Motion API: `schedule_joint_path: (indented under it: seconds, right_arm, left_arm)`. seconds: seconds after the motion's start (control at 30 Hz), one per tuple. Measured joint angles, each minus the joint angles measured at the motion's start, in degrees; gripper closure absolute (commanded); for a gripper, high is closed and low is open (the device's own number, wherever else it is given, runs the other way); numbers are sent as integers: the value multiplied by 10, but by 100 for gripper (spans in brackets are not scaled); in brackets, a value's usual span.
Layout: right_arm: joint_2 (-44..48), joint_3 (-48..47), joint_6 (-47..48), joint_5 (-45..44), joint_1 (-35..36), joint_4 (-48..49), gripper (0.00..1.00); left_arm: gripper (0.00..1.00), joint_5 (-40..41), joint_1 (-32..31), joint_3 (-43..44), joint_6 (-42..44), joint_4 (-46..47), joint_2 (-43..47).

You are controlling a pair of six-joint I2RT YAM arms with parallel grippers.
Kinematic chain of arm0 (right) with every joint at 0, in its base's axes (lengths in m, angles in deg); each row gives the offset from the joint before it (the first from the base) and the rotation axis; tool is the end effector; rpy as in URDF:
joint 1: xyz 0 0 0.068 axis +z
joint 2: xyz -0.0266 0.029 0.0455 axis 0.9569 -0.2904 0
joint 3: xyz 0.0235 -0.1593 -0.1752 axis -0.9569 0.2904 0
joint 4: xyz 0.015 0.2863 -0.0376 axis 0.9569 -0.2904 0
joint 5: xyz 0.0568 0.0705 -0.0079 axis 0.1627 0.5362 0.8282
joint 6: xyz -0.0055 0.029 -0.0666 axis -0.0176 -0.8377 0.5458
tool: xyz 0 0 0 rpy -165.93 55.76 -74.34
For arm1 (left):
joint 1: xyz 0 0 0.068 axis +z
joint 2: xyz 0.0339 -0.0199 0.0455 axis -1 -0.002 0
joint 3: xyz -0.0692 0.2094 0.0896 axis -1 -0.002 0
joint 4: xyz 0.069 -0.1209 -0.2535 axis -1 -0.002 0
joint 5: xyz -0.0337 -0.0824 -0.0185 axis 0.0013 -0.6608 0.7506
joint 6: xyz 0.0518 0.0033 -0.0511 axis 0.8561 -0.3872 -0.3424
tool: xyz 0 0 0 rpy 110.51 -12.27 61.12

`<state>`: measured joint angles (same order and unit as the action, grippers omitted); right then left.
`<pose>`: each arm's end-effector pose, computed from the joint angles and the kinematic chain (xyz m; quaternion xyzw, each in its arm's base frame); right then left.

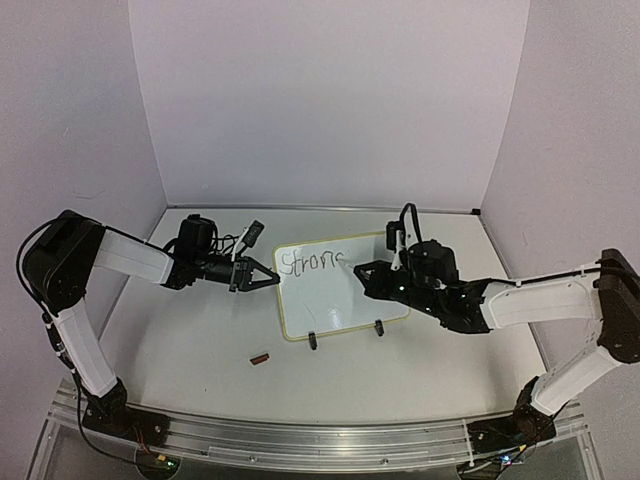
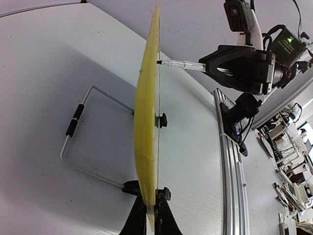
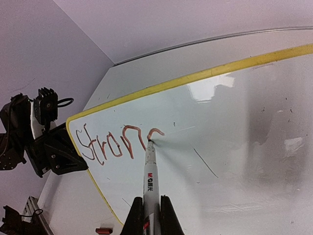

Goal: Write a sentence on the whiteboard

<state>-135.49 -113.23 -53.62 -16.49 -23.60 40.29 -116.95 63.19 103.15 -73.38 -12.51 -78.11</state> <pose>0.2452 0.2818 0.1631 -0.0796 0.7948 0.3888 0.4592 0.3113 -0.2141 0.1075 0.3706 0.6999 -0.5301 0.3030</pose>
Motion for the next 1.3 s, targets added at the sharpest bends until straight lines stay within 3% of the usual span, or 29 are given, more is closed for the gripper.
schedule_joint_path:
  seconds: [1.3]
  right_arm:
    - [12,-9,16,-30,0,-15,100]
  left_arm:
    - [100,0,0,0,0,-1,0]
